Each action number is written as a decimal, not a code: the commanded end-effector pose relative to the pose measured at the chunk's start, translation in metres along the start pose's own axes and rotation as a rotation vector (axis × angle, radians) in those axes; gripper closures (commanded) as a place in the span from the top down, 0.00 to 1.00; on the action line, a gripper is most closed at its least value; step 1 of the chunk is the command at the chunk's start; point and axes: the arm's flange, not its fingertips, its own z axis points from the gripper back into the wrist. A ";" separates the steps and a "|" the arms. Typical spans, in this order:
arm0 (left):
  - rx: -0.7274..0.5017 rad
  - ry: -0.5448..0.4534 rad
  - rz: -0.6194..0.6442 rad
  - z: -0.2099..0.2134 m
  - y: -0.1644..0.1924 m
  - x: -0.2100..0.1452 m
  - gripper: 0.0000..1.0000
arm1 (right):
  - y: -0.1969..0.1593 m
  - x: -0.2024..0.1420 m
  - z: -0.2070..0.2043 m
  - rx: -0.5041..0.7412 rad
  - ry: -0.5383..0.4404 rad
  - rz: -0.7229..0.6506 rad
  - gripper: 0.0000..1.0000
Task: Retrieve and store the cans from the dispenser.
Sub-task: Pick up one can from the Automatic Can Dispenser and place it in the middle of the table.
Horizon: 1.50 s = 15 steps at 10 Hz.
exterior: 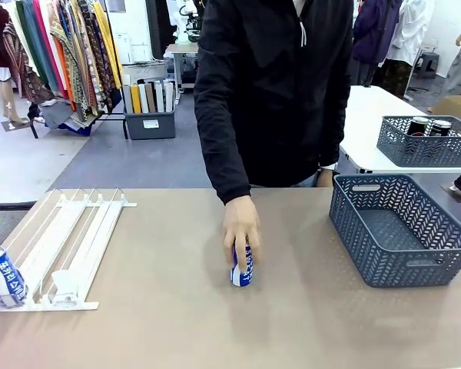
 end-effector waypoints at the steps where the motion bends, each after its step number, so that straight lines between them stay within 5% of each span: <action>1: 0.061 0.021 0.075 -0.024 0.001 -0.027 1.00 | 0.001 0.002 -0.003 0.032 -0.018 0.026 1.00; 15: 0.118 0.290 -0.044 -0.097 -0.037 -0.064 1.00 | 0.001 0.002 -0.003 0.032 -0.018 0.026 1.00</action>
